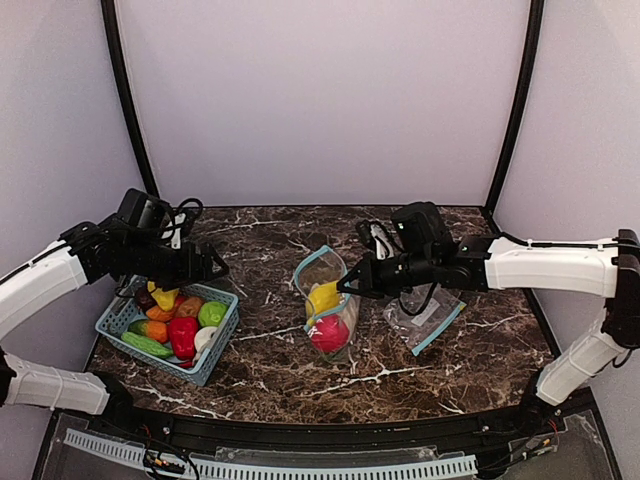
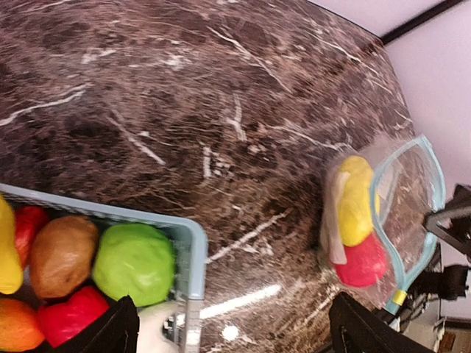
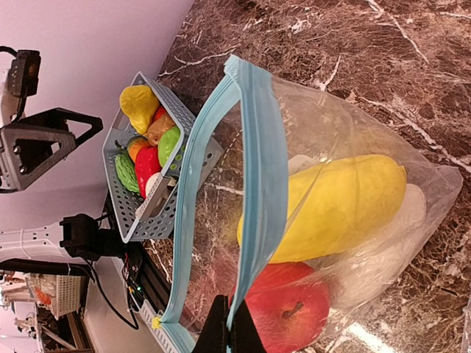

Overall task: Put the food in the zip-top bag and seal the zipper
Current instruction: Pick up the fake vegetable from the bin.

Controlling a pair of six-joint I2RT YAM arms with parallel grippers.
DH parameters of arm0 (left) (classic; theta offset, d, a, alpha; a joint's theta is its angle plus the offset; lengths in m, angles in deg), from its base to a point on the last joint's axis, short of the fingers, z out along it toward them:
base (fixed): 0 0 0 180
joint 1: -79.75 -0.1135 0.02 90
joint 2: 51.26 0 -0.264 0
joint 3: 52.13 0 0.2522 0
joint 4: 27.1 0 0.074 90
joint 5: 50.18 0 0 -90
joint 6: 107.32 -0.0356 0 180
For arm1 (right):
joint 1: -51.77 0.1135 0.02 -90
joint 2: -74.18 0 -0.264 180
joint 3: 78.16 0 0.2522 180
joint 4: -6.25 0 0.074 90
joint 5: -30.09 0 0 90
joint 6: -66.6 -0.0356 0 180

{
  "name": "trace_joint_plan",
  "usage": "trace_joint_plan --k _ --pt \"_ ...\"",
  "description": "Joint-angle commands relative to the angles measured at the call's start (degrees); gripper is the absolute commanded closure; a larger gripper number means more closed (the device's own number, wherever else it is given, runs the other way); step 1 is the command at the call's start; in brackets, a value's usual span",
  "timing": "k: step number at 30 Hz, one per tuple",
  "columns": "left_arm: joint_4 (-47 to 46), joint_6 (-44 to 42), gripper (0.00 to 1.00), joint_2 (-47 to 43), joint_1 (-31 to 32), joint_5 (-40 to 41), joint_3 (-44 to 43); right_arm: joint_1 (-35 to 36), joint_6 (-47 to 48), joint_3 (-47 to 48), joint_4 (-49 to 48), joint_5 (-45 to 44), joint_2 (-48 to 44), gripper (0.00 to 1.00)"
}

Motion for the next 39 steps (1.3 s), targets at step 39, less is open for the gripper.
trace_joint_plan --k 39 --pt "5.17 2.35 0.40 -9.62 -9.57 -7.27 21.78 -0.34 0.84 1.65 -1.40 1.47 2.16 1.00"
